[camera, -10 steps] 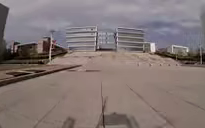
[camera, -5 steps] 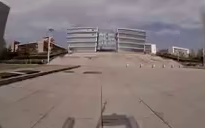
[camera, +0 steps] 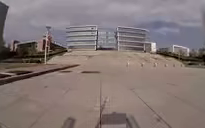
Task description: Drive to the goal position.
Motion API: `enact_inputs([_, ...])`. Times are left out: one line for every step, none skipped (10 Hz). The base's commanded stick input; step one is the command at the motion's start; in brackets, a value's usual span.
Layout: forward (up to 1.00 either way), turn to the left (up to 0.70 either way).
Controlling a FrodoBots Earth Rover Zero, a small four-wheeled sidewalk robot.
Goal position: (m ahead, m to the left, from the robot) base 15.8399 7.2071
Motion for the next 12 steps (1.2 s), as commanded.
enact_inputs([1.0,0.0])
enact_inputs([1.0,0.0])
enact_inputs([1.0,0.0])
enact_inputs([1.0,0.0])
enact_inputs([1.0,0.0])
enact_inputs([1.0,0.0])
enact_inputs([1.0,0.0])
enact_inputs([1.0,0.0])
enact_inputs([1.0,0.0])
enact_inputs([1.0,0.0])
enact_inputs([1.0,0.0])
enact_inputs([1.0,0.0])
